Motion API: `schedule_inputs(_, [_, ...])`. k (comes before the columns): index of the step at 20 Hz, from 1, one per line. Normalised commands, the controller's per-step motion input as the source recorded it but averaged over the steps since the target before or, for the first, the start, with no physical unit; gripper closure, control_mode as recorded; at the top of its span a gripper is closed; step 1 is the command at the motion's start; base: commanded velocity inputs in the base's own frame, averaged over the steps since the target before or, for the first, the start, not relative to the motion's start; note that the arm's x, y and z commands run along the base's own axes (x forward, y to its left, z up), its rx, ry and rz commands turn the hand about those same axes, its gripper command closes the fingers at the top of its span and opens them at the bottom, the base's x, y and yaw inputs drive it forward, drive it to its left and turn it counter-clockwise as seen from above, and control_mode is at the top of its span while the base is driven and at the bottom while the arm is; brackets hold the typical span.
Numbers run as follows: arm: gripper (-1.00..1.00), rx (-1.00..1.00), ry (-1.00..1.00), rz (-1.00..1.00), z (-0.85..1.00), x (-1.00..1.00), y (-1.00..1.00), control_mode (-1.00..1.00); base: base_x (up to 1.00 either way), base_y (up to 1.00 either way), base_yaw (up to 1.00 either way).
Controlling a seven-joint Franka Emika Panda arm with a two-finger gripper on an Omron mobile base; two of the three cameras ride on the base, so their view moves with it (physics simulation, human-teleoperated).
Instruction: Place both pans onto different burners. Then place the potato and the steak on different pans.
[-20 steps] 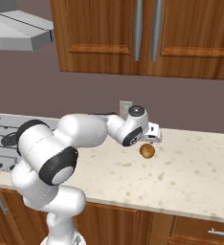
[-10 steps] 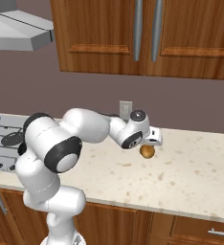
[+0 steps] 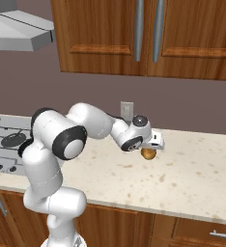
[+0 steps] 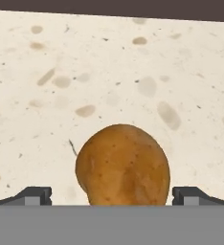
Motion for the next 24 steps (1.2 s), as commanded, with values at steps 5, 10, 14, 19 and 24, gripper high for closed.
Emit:
schedule_inputs(5, [-1.0,0.0,0.0,0.0,-0.22,0.3,-0.1,-1.0,0.0,0.0,0.0])
schedule_inputs(10, [-1.0,0.0,0.05,-0.01,-0.35,0.08,-0.18,-1.0,0.0,0.0,0.0])
schedule_inputs(14, [-1.0,0.0,0.1,-0.02,-0.45,0.0,-0.15,-1.0,0.0,0.0,0.0])
schedule_inputs(19, [1.0,0.02,0.14,-0.02,-0.53,0.0,-0.05,-1.0,0.0,0.0,0.0])
schedule_inputs(24, [1.0,0.02,0.11,-0.02,-0.55,-0.08,-0.18,-1.0,0.0,0.0,0.0])
